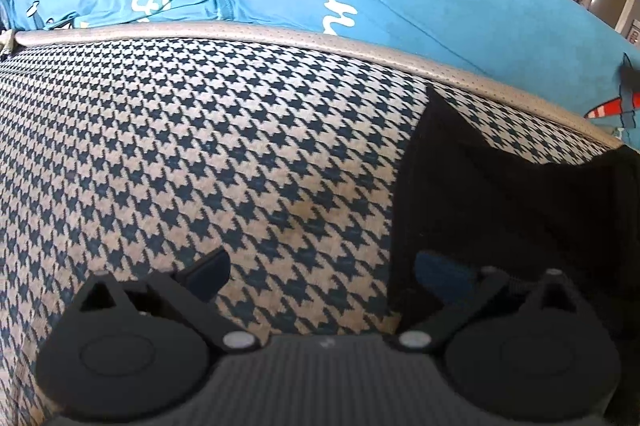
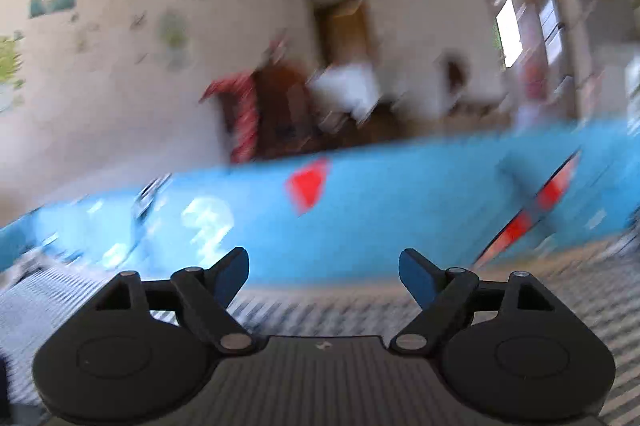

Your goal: Fold clothes

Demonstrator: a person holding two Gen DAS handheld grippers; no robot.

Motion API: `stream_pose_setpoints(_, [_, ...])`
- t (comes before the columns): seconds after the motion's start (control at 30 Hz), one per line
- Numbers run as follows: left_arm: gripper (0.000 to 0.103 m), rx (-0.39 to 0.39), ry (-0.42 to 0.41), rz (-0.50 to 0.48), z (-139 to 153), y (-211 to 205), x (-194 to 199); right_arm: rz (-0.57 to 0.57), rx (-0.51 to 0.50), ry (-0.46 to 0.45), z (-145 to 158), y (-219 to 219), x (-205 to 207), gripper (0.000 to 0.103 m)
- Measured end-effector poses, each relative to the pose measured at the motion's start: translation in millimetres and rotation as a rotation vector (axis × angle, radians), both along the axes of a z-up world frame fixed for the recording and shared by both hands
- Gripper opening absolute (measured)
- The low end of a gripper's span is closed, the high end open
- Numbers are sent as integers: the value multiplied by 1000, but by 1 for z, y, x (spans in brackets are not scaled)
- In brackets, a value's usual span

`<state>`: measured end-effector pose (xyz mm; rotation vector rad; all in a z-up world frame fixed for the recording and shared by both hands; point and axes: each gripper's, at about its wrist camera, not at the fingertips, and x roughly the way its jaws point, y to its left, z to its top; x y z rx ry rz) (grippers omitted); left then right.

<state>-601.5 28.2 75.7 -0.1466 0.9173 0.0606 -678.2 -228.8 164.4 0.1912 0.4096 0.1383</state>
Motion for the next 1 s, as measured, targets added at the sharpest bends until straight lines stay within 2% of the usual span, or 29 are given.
stream_pose_setpoints(0.07, [103, 0, 5, 7, 0, 2, 0, 32, -2, 67, -16, 10, 9, 83])
stream_pose_setpoints(0.23, [103, -6, 15, 21, 0, 6, 1, 85, -115, 161, -49, 37, 23, 83])
stream_pose_setpoints(0.37, [103, -14, 23, 31, 0, 9, 1, 88, -204, 177, -66, 50, 26, 83])
stream_pose_setpoints(0.73, [103, -30, 53, 47, -2, 16, 6, 55, -312, 275, -107, 65, 45, 83])
stream_pose_setpoints(0.83, [103, -43, 54, 48, -1, 18, 6, 46, -302, 256, -110, 64, 48, 83])
stream_pose_setpoints(0.93, [103, -49, 50, 47, 1, 18, 6, 43, -273, 235, -110, 61, 49, 73])
stream_pose_setpoints(1.0, [103, -50, 46, 46, 2, 18, 6, 41, -253, 221, -110, 59, 50, 60])
